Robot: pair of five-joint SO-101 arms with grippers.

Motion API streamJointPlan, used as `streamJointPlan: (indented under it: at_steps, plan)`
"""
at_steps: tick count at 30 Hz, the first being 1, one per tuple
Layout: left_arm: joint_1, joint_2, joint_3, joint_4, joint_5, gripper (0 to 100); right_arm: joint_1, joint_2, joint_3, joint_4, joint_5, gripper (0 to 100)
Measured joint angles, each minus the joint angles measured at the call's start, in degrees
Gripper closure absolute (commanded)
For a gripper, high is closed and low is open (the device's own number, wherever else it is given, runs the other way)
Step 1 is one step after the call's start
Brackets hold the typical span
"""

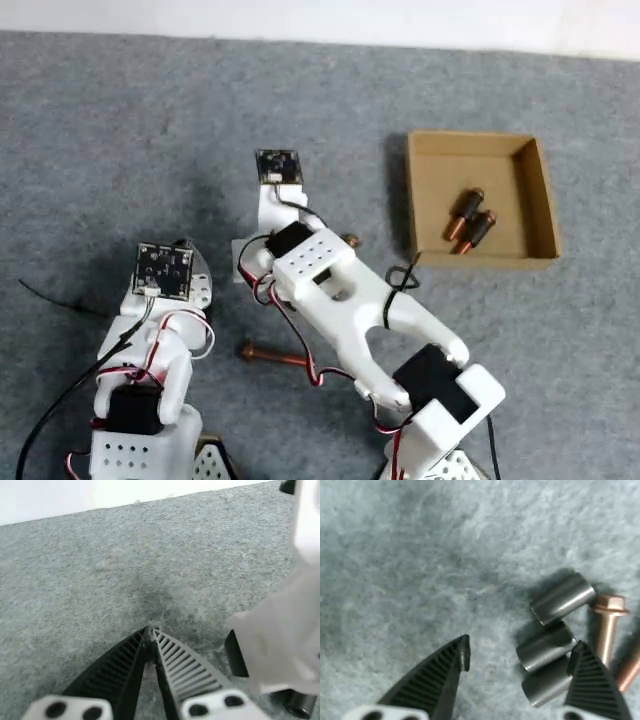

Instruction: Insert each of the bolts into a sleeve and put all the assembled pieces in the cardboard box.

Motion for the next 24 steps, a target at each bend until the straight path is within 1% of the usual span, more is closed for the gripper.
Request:
streamJointPlan:
  at_steps: [7,14,21,22,24]
  plan:
    - [0.0,0.0,0.0,-0.18,0.0,99,0.0,0.35,-0.09,0.0,-2.2,70.3]
    - [0.0,0.0,0.0,-0.18,0.0,99,0.7,6.68,-1.32,-0.44,-2.55,70.3]
    - [0.0,0.0,0.0,-0.18,0.0,99,1.14,9.14,-1.76,2.73,-2.55,70.4]
    - [0.0,0.0,0.0,-0.18,0.0,99,1.32,9.14,-1.76,2.73,-2.55,71.6]
    - [0.0,0.0,0.0,-0.18,0.0,99,1.76,9.14,-1.76,2.73,-2.55,77.1]
